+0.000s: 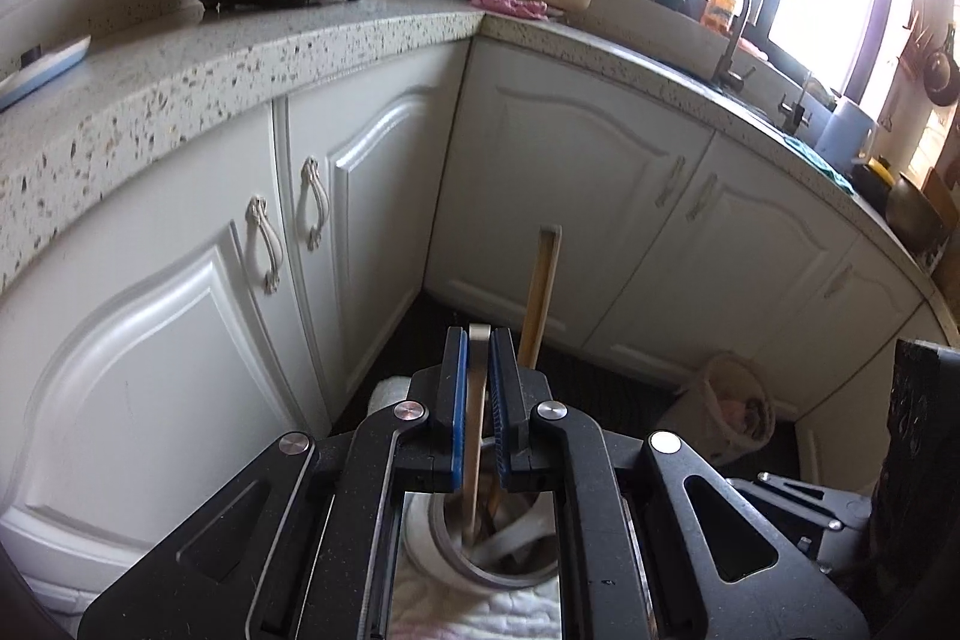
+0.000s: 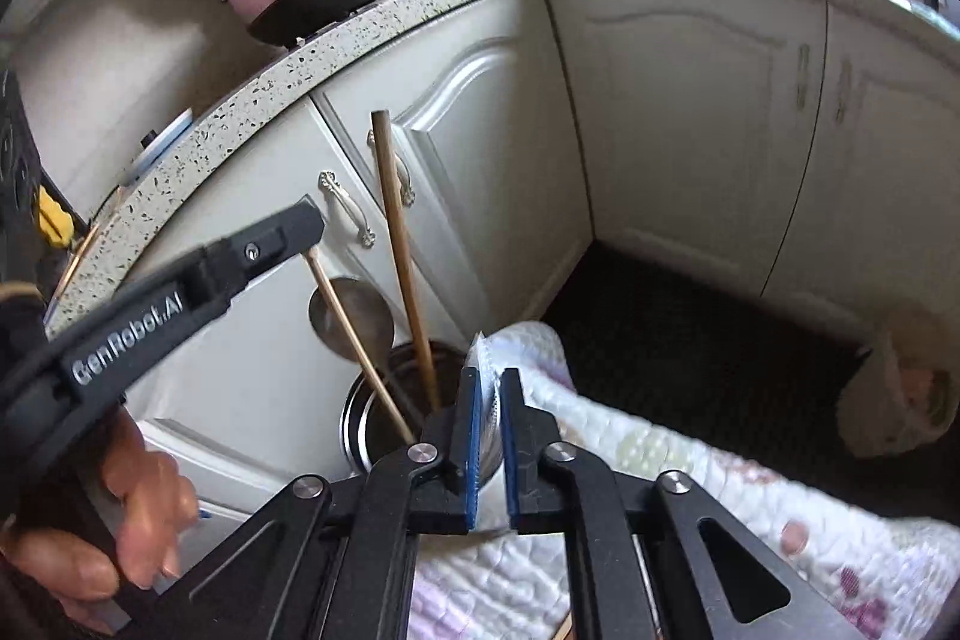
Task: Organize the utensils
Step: 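Open left gripper over the jar while right gripper releases the ceramic spoon into it, then move both tools back down to the utensils on the quilt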
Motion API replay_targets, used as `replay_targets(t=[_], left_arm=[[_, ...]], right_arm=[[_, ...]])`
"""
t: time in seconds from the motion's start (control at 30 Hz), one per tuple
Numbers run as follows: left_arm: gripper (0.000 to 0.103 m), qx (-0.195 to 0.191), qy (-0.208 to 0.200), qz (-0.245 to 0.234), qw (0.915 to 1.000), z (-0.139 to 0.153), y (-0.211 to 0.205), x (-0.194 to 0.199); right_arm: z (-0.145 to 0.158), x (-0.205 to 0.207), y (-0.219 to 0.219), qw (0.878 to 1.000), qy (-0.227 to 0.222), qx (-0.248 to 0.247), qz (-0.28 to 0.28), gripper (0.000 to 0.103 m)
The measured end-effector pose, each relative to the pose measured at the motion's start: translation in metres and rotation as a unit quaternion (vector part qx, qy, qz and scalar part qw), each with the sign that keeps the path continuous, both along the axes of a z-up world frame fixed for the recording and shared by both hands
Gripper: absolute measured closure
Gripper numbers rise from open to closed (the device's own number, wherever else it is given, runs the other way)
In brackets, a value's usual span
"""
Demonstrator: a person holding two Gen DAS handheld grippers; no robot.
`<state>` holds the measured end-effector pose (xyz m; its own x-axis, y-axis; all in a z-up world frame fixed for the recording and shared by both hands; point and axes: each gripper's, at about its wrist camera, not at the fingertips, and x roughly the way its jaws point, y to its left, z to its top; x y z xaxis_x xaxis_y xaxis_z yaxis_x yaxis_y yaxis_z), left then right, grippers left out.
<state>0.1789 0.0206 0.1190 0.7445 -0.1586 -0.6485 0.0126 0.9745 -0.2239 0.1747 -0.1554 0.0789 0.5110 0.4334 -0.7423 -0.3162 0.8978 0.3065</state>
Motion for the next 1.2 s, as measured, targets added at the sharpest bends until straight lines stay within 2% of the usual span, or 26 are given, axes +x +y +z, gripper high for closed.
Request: replay_targets(t=[0.1,0.17,0.23,0.3,0.47,0.57,0.77,1.2], left_arm=[[0.096,-0.007,0.014,-0.004,0.9999,-0.003,0.000,-0.006],[0.089,-0.006,0.020,-0.008,0.9997,-0.004,-0.002,-0.012],[0.070,-0.003,0.023,-0.012,0.9997,-0.005,-0.003,-0.019],[0.063,0.000,0.023,-0.013,0.9997,-0.004,-0.004,-0.027],[0.063,0.020,0.032,-0.016,0.9992,-0.008,-0.008,-0.046],[0.063,0.026,0.037,-0.014,0.9989,-0.011,-0.009,-0.056],[0.063,0.033,0.045,-0.020,0.9982,-0.015,-0.015,-0.077],[0.063,0.034,0.074,-0.046,0.9956,-0.039,-0.038,-0.118]], right_arm=[[0.002,-0.012,-0.004,1.000,0.001,0.005,0.000,0.095],[0.004,-0.020,-0.007,1.000,-0.001,0.003,-0.004,0.091],[0.005,-0.028,-0.012,1.000,-0.002,0.004,-0.010,0.082],[0.005,-0.036,-0.018,1.000,-0.002,0.008,-0.018,0.076],[0.004,-0.057,-0.033,0.999,-0.001,-0.002,-0.037,0.075],[0.005,-0.070,-0.038,0.999,-0.005,-0.019,-0.049,0.068],[0.002,-0.098,-0.051,0.997,-0.002,-0.040,-0.061,0.061],[-0.021,-0.148,-0.085,0.994,0.029,-0.056,-0.085,0.061]])
